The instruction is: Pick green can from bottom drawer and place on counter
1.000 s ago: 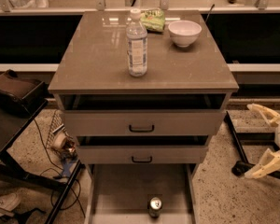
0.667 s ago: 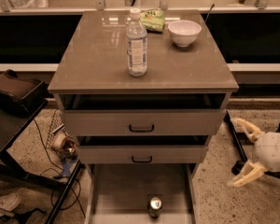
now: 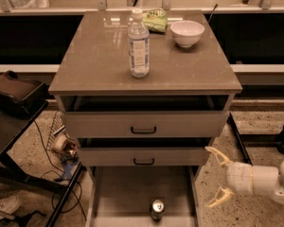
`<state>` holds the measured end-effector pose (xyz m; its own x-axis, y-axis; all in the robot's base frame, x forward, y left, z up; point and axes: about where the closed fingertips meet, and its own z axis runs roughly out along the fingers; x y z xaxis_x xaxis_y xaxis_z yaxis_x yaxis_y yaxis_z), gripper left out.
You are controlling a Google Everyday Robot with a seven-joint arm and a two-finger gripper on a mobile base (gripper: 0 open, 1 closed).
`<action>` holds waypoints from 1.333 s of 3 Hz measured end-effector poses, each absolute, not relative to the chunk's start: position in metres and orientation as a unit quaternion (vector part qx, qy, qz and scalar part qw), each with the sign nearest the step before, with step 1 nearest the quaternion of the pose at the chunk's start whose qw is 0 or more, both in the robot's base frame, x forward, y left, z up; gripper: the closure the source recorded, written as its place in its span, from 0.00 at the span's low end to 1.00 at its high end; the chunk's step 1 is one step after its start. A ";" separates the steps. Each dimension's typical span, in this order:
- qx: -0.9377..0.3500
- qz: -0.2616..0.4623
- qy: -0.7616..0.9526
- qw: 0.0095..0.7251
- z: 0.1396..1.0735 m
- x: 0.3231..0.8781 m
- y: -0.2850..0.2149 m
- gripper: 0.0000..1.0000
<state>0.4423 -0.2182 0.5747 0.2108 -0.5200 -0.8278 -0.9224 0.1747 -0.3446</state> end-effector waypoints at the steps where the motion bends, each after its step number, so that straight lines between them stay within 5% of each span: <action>1: -0.617 0.232 0.583 0.476 0.501 0.443 -0.201 0.00; 4: -0.593 0.257 0.607 0.463 0.436 0.458 -0.192 0.00</action>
Offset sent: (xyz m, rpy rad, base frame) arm 0.0111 0.0212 -0.1612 -0.0234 0.1658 -0.0593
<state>0.4581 -0.1916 0.4361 0.1311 -0.4818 -0.8664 -0.9574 0.1654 -0.2369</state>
